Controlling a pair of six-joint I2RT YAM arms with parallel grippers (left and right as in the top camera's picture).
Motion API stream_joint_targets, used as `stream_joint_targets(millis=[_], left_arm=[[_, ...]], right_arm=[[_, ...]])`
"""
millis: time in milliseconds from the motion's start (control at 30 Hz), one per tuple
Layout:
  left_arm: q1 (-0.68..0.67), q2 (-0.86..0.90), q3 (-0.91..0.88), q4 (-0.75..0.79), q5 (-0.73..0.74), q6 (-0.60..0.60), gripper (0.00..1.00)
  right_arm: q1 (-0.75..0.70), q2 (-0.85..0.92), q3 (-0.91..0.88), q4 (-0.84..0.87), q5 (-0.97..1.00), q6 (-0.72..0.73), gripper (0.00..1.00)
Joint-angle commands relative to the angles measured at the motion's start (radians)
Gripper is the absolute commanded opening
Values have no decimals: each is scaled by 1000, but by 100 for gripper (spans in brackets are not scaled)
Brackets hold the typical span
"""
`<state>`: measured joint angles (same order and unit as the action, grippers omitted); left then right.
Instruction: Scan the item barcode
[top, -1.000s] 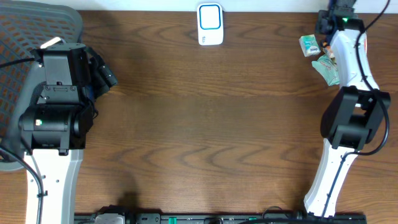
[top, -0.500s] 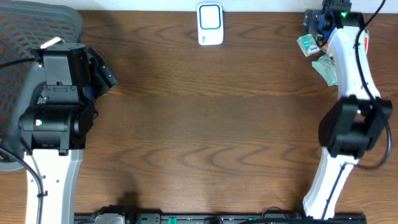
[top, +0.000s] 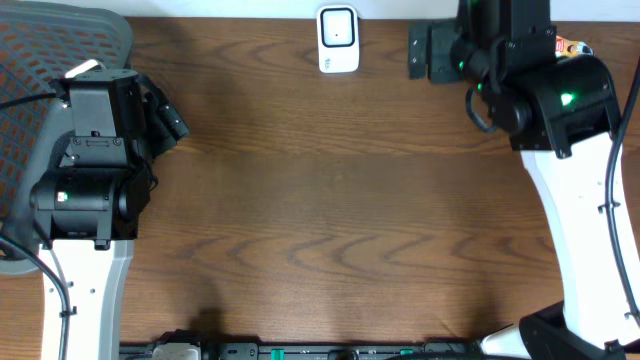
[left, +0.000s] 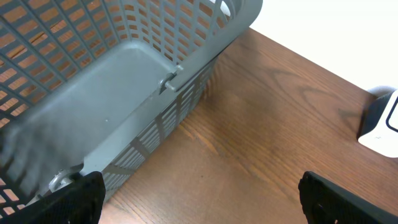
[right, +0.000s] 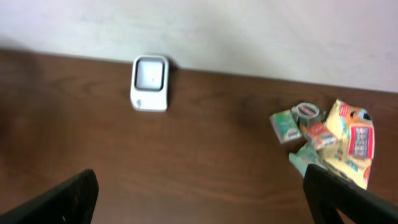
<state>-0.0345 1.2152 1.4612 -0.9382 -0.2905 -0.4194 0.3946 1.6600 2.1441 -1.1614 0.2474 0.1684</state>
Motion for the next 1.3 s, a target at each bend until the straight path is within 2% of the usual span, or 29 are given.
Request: stream_joint_targets(millis=[0,200,333,633,833,1067,1267], left_arm=[[3,-7,13,-1,-10,-5,97],[3,-7,13,-1,-10,-5,98],[3,-7,13,-1,-10,-5,98],[3,-7,13,-1,-10,-5,98],[3,-7,13,-1,-11,-5,98],[3,-7,13,-1,-10,-5,98],[3,-7,13,-1,-10,-5,98]], right_arm=[[34,-49,1,-50,35,22,99],[39,-103,-19,-141,77,91,99],[42,-196,-133,-108,103,131,99],[58,-600,-790,307,98,119,99],[58,-762,-1100,493,83,120,99],[58,-772,-1216,439,83,120,99],[58,-754,-1230,435,82,154,99]])
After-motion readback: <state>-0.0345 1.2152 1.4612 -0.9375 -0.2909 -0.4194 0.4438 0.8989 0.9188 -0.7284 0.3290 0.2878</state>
